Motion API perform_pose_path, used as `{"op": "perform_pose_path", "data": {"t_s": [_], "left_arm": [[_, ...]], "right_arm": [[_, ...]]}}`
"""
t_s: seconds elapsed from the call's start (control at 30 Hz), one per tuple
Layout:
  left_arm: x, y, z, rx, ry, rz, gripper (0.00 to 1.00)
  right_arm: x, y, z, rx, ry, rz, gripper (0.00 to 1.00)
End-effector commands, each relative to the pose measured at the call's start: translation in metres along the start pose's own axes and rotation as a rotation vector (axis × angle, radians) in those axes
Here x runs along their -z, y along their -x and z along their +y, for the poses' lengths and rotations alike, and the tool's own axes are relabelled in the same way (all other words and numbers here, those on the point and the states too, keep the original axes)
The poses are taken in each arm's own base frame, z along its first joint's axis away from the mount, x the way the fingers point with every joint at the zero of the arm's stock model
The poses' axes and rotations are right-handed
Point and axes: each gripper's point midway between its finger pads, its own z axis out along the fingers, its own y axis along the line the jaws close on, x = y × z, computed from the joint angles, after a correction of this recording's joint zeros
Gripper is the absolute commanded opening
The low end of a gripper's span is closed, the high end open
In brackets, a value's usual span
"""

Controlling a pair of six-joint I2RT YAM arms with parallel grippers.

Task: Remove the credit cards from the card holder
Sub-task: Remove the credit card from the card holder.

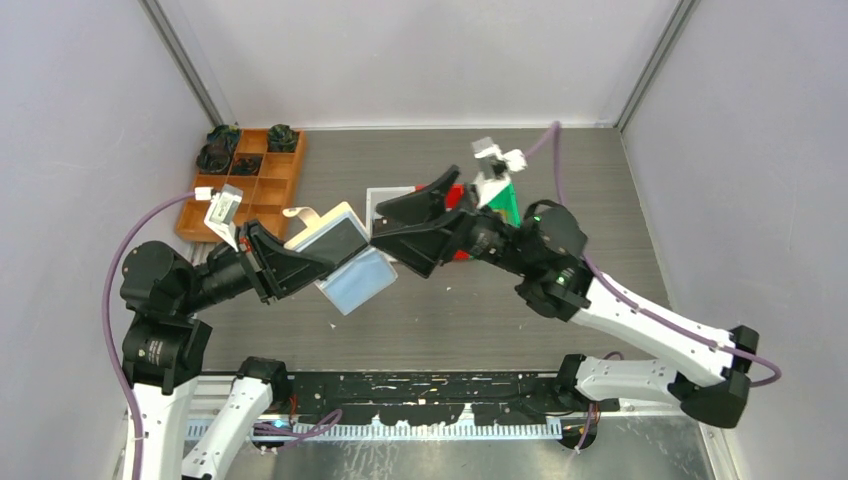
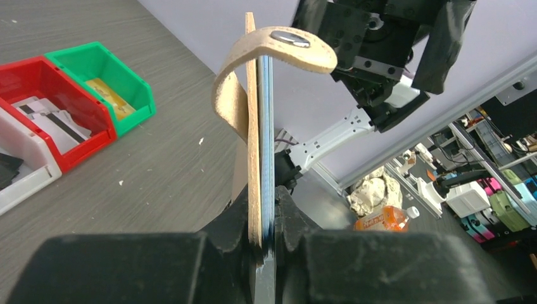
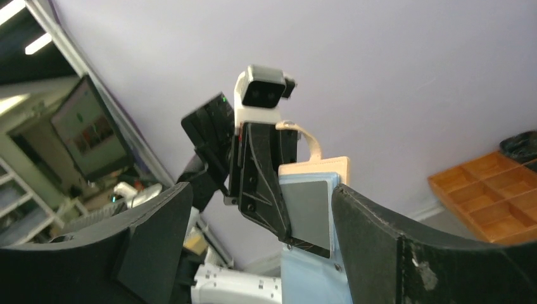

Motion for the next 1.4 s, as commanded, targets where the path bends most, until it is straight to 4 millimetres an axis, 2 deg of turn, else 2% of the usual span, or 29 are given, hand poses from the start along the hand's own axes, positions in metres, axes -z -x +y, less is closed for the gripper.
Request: {"op": "perform_pose_path", "data": {"t_s": [0.0, 0.27, 0.4, 0.47, 0.5, 0.63, 0.7, 0.8, 1.0, 1.23, 1.37], "left_arm": [[0.005, 0.004, -0.024, -0.060, -0.079, 0.000, 0.02], [0.009, -0.001, -0.040, -0.061, -0.156, 0.026, 0.01], [0.012, -0.006, -0.043, -0.071, -0.171, 0.038, 0.01], [0.013, -0.008, -0.043, -0.080, -0.175, 0.039, 0.01], [0.013, -0.008, -0.043, -0.087, -0.175, 0.038, 0.01], [0.016, -0.009, -0.046, -0.127, -0.175, 0.041, 0.01], [0.016, -0.011, -0.045, -0.132, -0.172, 0.047, 0.01], [0.016, -0.010, -0.044, -0.135, -0.168, 0.045, 0.01], [0.014, -0.009, -0.042, -0.119, -0.164, 0.049, 0.01], [0.014, -0.008, -0.042, -0.116, -0.166, 0.046, 0.00], [0.013, -0.010, -0.039, -0.120, -0.158, 0.049, 0.00]], "right_arm": [[-0.014, -0.042, 0.007, 0.016, 0.107, 0.236, 0.86], [-0.029, -0.052, -0.007, -0.006, 0.077, 0.257, 0.74], [-0.034, -0.055, -0.005, -0.052, 0.080, 0.266, 0.63], [-0.034, -0.056, -0.009, -0.056, 0.065, 0.262, 0.63], [-0.033, -0.055, -0.012, -0.047, 0.042, 0.257, 0.63], [-0.018, -0.049, -0.038, 0.030, -0.116, 0.230, 0.78], [-0.008, -0.040, -0.040, 0.070, -0.145, 0.189, 0.86], [-0.001, -0.035, -0.028, 0.061, -0.099, 0.169, 0.91], [-0.008, -0.052, 0.027, -0.054, 0.226, 0.261, 0.91], [-0.023, -0.051, 0.023, -0.084, 0.226, 0.254, 0.80], [-0.024, -0.046, 0.029, -0.099, 0.252, 0.230, 0.63]]}}
